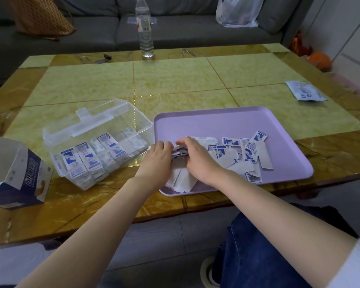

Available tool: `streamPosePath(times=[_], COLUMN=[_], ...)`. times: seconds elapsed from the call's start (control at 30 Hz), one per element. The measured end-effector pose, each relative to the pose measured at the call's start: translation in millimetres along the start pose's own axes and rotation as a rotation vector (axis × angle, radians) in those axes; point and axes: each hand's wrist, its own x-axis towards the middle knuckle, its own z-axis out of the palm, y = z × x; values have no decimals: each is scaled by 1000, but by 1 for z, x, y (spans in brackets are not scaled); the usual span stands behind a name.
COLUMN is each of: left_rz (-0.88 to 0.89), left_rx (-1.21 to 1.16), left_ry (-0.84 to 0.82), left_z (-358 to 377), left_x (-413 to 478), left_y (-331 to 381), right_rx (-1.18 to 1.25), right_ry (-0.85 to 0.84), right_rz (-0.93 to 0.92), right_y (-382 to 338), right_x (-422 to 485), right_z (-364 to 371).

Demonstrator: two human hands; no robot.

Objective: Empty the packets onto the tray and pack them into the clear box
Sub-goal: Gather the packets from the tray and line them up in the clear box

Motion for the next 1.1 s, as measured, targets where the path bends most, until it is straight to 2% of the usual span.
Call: streamPosePath(times=[0.23,0.6,0.8,0.97,1.1], left_rz=[15,-45,-67,-23,-13], left_rx=[84,60,39,-46,-135], left_ry=[-10,9,41,165,175], left_z=[3,2,0,-19,-45], left_x=[-2,-3,-3,-8,-14], left_y=[-2,8,7,11,13], right_rx=[-140,-249,-315,-444,-491], right_ry=[23,-78,11,123,133], right_rz=[-43,-69,-145,-309,-333], right_y=[6,4,2,-12,-25], right_x=[9,3,5,-3,-13], right_z=[-2,-7,-12,-27,-36])
